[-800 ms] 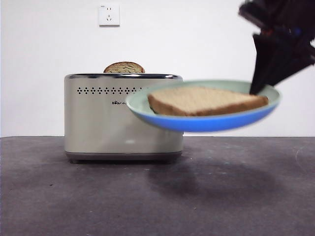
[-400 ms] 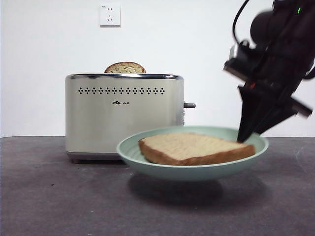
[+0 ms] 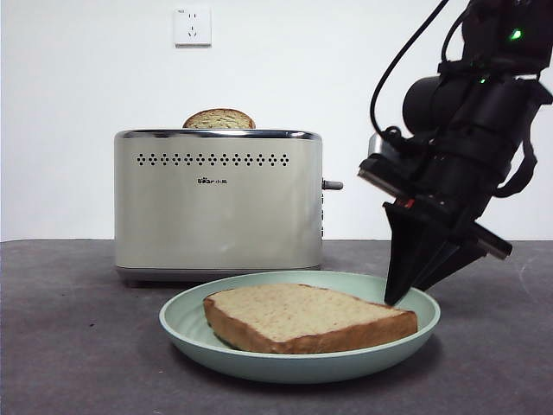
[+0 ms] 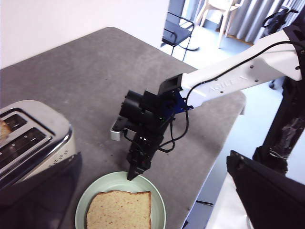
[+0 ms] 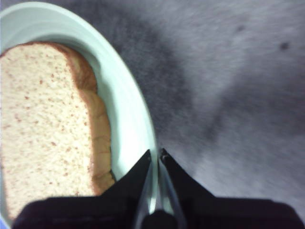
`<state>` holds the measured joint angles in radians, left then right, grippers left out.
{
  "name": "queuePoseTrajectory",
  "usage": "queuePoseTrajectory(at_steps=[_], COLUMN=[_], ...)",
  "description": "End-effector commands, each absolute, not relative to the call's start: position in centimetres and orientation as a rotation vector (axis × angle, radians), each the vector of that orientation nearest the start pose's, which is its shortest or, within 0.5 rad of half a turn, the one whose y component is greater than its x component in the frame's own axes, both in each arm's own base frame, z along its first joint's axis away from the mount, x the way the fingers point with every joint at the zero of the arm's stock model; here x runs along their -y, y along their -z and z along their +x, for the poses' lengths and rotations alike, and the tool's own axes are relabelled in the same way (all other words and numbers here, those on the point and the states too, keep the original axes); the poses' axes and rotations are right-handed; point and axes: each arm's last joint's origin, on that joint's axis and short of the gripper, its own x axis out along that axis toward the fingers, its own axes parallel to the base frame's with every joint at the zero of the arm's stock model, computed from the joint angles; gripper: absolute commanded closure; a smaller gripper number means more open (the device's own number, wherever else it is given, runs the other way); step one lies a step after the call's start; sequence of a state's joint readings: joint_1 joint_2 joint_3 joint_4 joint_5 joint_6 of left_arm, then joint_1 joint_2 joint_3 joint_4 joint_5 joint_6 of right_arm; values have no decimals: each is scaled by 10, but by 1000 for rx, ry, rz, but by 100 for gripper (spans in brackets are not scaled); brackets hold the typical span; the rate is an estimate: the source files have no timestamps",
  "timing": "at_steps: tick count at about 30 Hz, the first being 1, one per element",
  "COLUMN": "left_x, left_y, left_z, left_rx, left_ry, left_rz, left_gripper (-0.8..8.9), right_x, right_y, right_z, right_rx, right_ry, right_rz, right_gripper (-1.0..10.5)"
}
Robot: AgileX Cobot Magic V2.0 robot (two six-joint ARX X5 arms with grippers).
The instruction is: Take the bread from the toaster,put the bread on the plate,put the plate on the table
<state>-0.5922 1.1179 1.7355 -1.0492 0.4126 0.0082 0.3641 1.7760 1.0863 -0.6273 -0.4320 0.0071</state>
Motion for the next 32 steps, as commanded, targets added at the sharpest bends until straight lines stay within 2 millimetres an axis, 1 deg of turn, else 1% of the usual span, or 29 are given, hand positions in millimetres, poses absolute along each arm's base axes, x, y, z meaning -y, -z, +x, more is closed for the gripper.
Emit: queuePoseTrajectory(at_steps=[1, 4, 8, 9, 13, 15, 16, 18, 19, 22, 24, 26, 29, 32], left_x=[96, 96, 95, 95, 95, 95, 95, 96, 95, 95, 96, 95, 94, 92], left_y=[-492, -491, -491, -491, -491, -491, -491, -491, -491, -489, -486, -482, -476, -469], left_z=[121, 121, 121, 121, 121, 121, 121, 121, 121, 123, 125, 126, 129, 132], left_rx=[-442, -451, -455, -455, -454, -453, -453, -452, -452, -463, -489, -525, -576, -636], left_ry=[994, 988, 979, 978, 979, 979, 978, 978, 976, 944, 907, 866, 792, 670], left_rz=[64, 66, 69, 70, 71, 72, 73, 76, 77, 101, 124, 143, 192, 249], left_gripper=[281, 281, 281, 281, 281, 282, 282, 282, 282, 282, 282, 282, 282, 283], right_x=[-129, -129, -127, -127, -127, -126, -125, -124, -124, -122, -118, -115, -108, -98], right_y=[-159, -160, -159, -159, -160, -165, -171, -188, -201, -246, -279, -315, -360, -393], right_z=[300, 301, 301, 302, 302, 303, 303, 302, 301, 295, 285, 269, 242, 212], right_rx=[-1343, -1336, -1337, -1336, -1331, -1319, -1313, -1289, -1272, -1185, -1104, -1004, -850, -713], right_ry=[-684, -684, -647, -636, -635, -635, -636, -638, -644, -659, -674, -698, -754, -787], right_rz=[50, 48, 29, 20, 18, 21, 25, 28, 29, 28, 27, 22, 30, 31], right_gripper=[958, 921, 691, 659, 655, 659, 659, 659, 659, 659, 662, 663, 663, 663])
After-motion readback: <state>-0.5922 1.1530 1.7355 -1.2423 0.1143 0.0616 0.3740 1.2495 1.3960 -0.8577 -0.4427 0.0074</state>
